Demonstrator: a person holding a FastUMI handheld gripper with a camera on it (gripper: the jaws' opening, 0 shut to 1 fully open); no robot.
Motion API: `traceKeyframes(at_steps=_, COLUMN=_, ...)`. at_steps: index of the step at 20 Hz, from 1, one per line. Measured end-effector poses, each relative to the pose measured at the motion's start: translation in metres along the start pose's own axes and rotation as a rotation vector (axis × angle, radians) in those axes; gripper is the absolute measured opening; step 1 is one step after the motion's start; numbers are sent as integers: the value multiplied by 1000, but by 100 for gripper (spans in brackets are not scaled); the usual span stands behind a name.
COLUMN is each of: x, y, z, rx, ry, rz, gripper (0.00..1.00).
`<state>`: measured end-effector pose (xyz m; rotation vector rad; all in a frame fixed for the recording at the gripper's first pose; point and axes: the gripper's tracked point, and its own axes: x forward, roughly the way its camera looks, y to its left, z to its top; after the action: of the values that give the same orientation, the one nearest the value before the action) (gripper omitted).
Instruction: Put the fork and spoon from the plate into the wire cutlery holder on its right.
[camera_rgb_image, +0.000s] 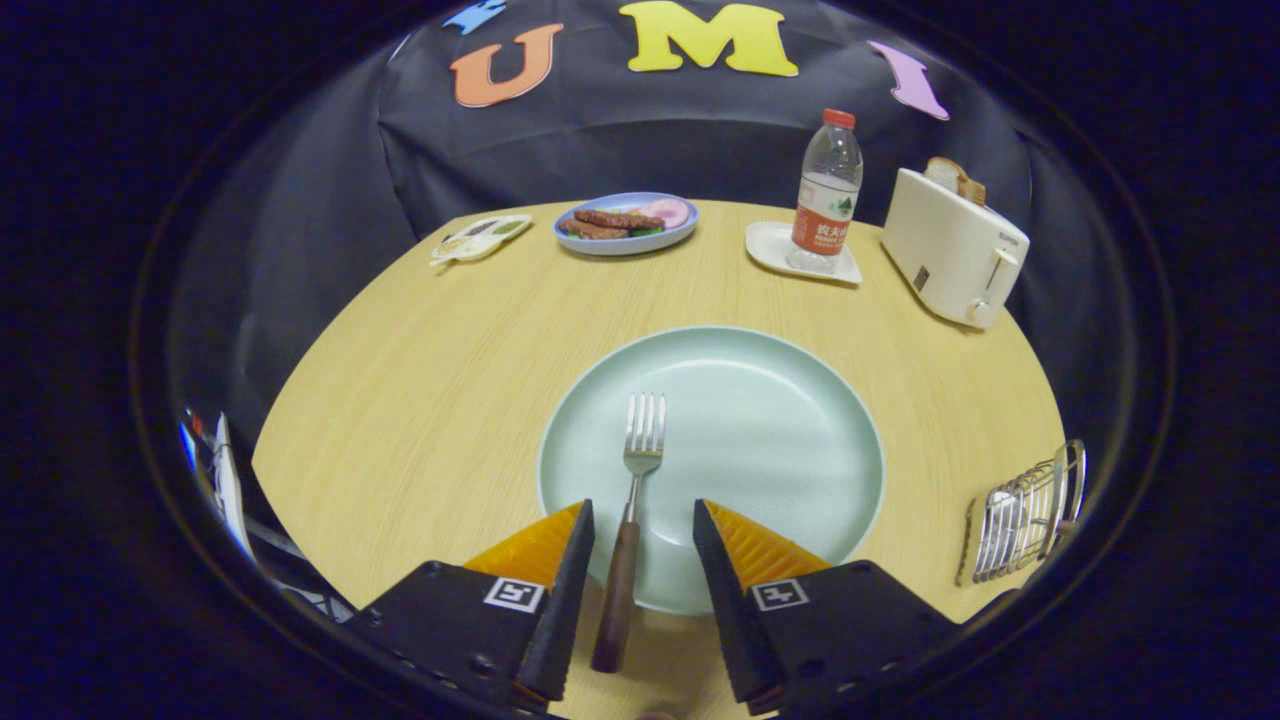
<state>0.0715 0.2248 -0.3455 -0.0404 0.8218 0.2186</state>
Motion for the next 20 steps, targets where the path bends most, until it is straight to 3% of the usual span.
traceKeyframes(at_steps=1, x=2, y=2, z=-1, rx=2, ry=7, rz=7, gripper=56)
traceKeyframes(at_steps=4, x=8, y=0, z=-2, rx=-5, ry=21, rz=-14, gripper=21)
traceKeyframes(at_steps=8, x=7, y=-5, z=-1, rx=-14, ry=54, rz=-38, gripper=1)
traceKeyframes(at_steps=15, x=-63, y=-44, z=30, rx=9, ry=78, rz=-32, gripper=1)
traceKeyframes(at_steps=20, x=-145, y=-123, z=53, rx=42, ry=108, rz=-68, gripper=0)
